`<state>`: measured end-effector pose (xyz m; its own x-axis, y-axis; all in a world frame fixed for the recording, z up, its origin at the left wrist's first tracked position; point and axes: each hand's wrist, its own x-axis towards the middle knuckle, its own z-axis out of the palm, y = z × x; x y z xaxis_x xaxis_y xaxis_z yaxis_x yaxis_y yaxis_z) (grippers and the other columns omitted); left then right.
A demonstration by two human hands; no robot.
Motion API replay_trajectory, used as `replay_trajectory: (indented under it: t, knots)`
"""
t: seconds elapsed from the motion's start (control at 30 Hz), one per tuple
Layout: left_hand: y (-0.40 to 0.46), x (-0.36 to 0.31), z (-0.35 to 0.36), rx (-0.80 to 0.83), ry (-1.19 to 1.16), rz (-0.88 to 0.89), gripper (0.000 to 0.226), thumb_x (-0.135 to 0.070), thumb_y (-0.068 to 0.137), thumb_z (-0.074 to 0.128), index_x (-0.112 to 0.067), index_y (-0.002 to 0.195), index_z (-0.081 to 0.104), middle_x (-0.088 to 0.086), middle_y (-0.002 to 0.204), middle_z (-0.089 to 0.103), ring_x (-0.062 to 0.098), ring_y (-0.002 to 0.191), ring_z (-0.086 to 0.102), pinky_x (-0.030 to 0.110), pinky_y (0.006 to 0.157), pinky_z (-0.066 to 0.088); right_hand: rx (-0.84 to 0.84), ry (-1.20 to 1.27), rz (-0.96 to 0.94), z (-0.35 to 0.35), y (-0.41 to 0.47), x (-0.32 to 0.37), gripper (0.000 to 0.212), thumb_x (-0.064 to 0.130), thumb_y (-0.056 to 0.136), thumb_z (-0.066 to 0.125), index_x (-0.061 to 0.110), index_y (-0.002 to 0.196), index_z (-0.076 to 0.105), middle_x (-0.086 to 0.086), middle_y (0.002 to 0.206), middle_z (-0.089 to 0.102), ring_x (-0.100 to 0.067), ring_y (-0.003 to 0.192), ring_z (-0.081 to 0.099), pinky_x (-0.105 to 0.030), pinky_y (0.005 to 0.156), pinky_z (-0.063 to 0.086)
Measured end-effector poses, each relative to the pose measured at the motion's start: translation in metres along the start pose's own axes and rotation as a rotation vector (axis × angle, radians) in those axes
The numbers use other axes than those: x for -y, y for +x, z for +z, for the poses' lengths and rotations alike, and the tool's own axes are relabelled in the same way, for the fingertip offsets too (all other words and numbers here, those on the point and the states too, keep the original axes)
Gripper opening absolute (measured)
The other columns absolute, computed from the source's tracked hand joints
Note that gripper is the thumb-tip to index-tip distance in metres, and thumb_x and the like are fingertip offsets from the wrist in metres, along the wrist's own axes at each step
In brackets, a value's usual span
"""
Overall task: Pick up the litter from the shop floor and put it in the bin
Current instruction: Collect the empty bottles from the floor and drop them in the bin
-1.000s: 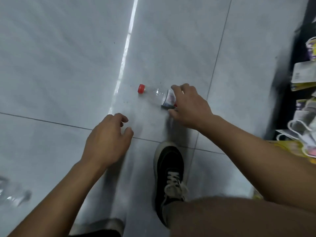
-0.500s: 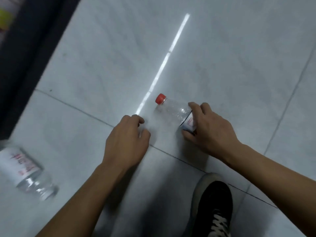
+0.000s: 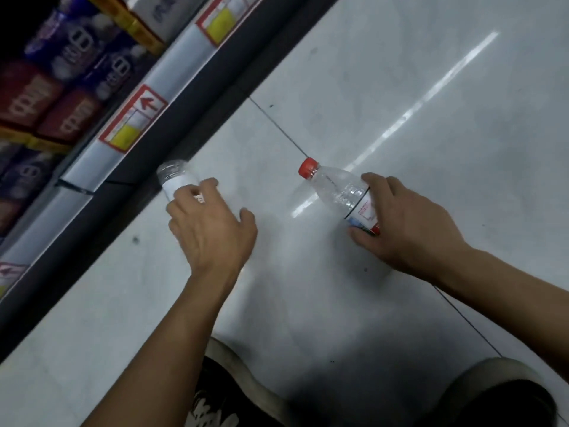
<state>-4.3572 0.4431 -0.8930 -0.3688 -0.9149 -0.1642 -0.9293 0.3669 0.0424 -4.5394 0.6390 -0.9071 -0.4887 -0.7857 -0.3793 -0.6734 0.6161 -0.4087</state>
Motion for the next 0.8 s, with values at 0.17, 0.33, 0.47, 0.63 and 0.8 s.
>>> replay_trajectory:
  t: [0.17, 0.33, 0.47, 0.63, 0.8]
  knots:
    - [0.013, 0.042, 0.015, 0.195, 0.058, -0.228, 0.103, -0.060, 0.078, 0.074, -0.034, 0.155, 0.010, 0.023, 0.154, 0.018, 0.045, 0.136, 0.032, 0.058, 0.106, 0.039, 0.048, -0.017, -0.065, 0.012, -0.001, 0.030, 0.076, 0.064, 0.083, 0.059, 0.026, 0.143, 0.032, 0.001, 0.117, 0.054, -0.025, 0.095, 0.061, -0.032, 0.061, 0.041]
    - [0.013, 0.042, 0.026, 0.245, -0.126, -0.250, 0.103, -0.039, 0.083, 0.078, -0.045, 0.154, 0.004, 0.015, 0.134, 0.036, 0.041, 0.108, 0.056, 0.051, 0.084, 0.055, 0.067, -0.050, -0.071, 0.017, -0.008, 0.029, 0.077, 0.064, 0.082, 0.059, 0.025, 0.142, 0.032, 0.001, 0.116, 0.053, -0.024, 0.094, 0.061, -0.035, 0.061, 0.049]
    - [0.002, 0.020, 0.014, 0.263, -0.134, -0.217, 0.114, -0.040, 0.074, 0.086, -0.044, 0.153, 0.003, 0.012, 0.127, 0.049, 0.032, 0.101, 0.057, 0.049, 0.079, 0.057, 0.044, -0.017, -0.028, 0.006, -0.017, 0.026, 0.077, 0.063, 0.083, 0.060, 0.025, 0.143, 0.031, 0.002, 0.114, 0.054, -0.021, 0.093, 0.061, -0.032, 0.061, 0.045]
    - [-0.027, -0.011, -0.016, 0.266, -0.158, -0.093, 0.099, -0.038, 0.076, 0.084, -0.034, 0.149, 0.017, 0.011, 0.118, 0.055, 0.026, 0.089, 0.054, 0.053, 0.073, 0.061, -0.011, 0.054, 0.023, -0.024, -0.037, 0.034, 0.077, 0.059, 0.082, 0.064, 0.022, 0.142, 0.035, -0.002, 0.114, 0.056, -0.024, 0.090, 0.061, -0.035, 0.065, 0.049]
    - [-0.064, -0.036, -0.087, 0.313, -0.202, 0.003, 0.094, -0.040, 0.077, 0.081, -0.031, 0.149, 0.021, 0.010, 0.118, 0.057, 0.030, 0.097, 0.060, 0.052, 0.074, 0.061, 0.000, -0.017, 0.073, -0.091, -0.082, 0.042, 0.079, 0.059, 0.082, 0.066, 0.020, 0.142, 0.035, -0.005, 0.122, 0.057, -0.031, 0.095, 0.062, -0.039, 0.068, 0.050]
